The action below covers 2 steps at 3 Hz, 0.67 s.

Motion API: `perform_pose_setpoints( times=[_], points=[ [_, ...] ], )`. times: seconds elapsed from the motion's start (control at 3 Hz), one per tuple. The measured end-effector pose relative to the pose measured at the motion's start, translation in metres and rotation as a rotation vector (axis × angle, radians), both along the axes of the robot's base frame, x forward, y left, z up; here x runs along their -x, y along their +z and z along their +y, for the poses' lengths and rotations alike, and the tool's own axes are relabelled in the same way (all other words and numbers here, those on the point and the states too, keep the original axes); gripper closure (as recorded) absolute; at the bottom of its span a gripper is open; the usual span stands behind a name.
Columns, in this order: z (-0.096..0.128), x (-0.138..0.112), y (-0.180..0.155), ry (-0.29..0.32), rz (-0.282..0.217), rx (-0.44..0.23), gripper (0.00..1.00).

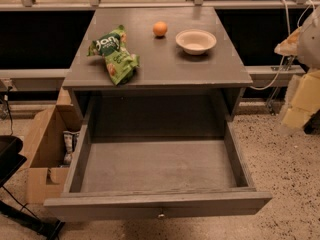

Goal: Close top drawer

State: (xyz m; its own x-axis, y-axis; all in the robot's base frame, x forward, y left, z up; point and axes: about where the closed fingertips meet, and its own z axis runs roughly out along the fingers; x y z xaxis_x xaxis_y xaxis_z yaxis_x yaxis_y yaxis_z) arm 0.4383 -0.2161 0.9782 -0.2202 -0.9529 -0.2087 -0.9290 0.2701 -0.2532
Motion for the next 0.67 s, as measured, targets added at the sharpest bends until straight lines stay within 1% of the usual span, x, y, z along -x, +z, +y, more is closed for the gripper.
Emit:
perform_pose_setpoints(
  times=[0.33,0.67],
  points=[
    [-0.0008,-0.0029,0.0051,-0.001,-0.011,-0.001,0.0],
    [-0.0009,-0.003,0.0053,0.0,-0.011,-0.001,0.0]
  ],
)
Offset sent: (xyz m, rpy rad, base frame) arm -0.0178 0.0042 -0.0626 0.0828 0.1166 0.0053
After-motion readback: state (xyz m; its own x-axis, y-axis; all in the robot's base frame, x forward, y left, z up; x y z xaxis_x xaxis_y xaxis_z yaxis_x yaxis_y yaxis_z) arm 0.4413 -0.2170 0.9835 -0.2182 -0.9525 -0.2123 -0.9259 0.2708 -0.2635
